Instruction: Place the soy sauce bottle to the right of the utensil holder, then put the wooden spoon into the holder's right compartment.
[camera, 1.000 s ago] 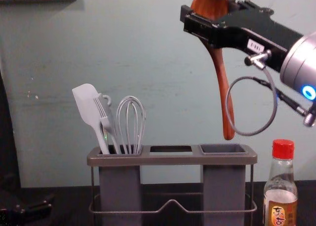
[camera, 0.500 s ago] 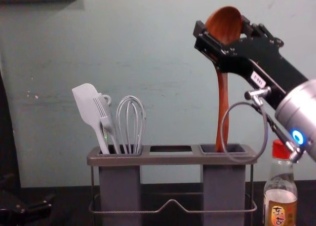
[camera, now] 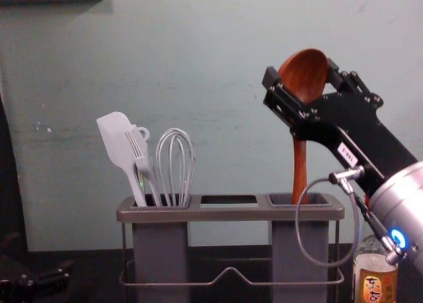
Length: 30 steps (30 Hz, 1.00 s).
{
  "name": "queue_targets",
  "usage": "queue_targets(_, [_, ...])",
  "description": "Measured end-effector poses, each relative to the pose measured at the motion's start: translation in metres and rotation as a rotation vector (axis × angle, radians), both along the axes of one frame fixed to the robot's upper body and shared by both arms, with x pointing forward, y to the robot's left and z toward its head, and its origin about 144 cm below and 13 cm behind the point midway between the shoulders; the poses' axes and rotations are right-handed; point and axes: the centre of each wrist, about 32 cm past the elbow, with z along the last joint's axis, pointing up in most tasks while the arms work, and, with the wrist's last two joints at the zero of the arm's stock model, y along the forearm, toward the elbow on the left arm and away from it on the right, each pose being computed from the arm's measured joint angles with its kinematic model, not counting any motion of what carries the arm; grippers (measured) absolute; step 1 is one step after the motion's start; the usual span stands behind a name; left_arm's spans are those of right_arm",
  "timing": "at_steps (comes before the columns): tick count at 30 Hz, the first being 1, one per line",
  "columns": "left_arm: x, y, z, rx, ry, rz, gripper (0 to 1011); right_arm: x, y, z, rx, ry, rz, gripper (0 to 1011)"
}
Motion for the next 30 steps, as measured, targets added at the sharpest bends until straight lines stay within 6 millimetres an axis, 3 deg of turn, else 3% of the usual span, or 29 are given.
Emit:
queue_targets(17, [0.0,0.0,0.0,0.0,0.0,0.0,1000,-0.01,-0.001,-0.026,-0.01,0.044,-0.014,838])
queue_targets(30, [0.0,0.0,0.0,0.0,0.0,0.0,1000,-0.012,0.0,-0.031,-0.012,0.045,-0.024,838])
